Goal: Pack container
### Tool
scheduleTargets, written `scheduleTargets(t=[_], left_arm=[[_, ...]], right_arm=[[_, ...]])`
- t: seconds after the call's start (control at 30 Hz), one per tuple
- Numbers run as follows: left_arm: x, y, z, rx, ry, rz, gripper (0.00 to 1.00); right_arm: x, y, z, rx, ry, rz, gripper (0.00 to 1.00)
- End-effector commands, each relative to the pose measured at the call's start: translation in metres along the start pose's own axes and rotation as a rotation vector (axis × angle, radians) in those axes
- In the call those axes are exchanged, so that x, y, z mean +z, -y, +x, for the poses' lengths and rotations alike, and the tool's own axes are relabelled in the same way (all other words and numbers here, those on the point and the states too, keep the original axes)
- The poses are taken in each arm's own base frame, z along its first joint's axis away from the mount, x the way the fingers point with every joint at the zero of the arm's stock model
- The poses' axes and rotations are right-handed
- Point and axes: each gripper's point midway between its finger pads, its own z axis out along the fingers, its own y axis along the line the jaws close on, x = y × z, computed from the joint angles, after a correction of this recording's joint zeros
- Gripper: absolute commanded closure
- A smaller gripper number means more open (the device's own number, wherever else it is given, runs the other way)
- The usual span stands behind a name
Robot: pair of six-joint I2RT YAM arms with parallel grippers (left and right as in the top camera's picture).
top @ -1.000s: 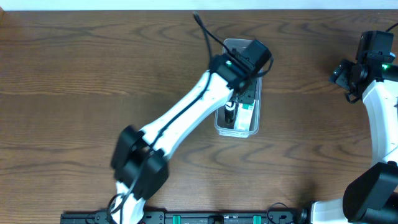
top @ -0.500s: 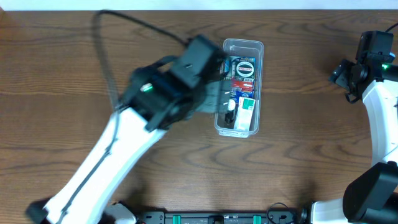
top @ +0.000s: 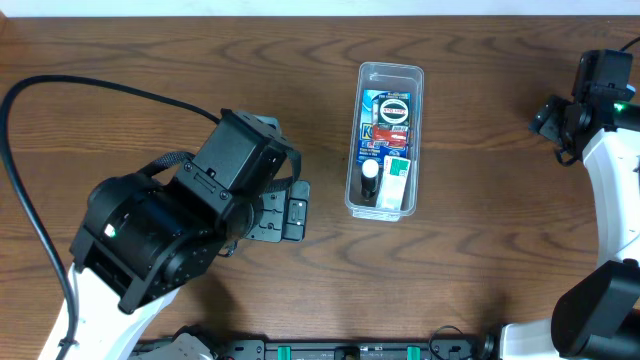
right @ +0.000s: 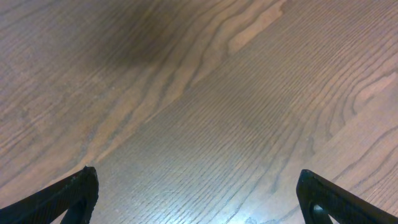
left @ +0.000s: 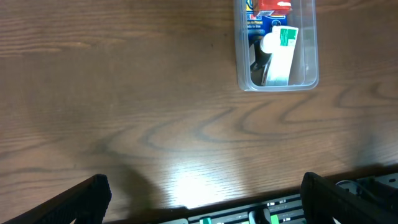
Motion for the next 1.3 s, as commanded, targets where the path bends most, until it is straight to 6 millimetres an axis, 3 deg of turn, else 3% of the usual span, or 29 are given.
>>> scheduleTargets(t=[0.0,0.4,0.67,0.93,1.07,1.27], left_arm=[[-0.004,-0.004,-0.001,-0.009,0.010,-0.016,0.02],[0.006,-0.005,0.005,0.067,-0.024,-0.032,0.02],[0.026,0.008,-0.018,0.176,0.199,0.061,0.02],[0.086,-0.025,0.011,0.114,0.364,0.161,0.02],[0.100,-0.028,0.014,0.190,0.565,0.246,0.02],[0.110,-0.068,0.024,0.099,0.819,0.187,0.02]], right_arm=[[0.003,0.003,0.001,0.012,-0.003,0.014,0.01],[0.003,0.003,0.001,0.013,-0.003,0.014,0.01],[0.003,0.003,0.001,0.012,-0.003,0.014,0.01],[0.003,0.003,0.001,0.012,-0.003,0.014,0.01],[0.003,0.003,0.001,0.012,-0.003,0.014,0.01],[0.003,0.003,0.001,0.012,-0.003,0.014,0.01]])
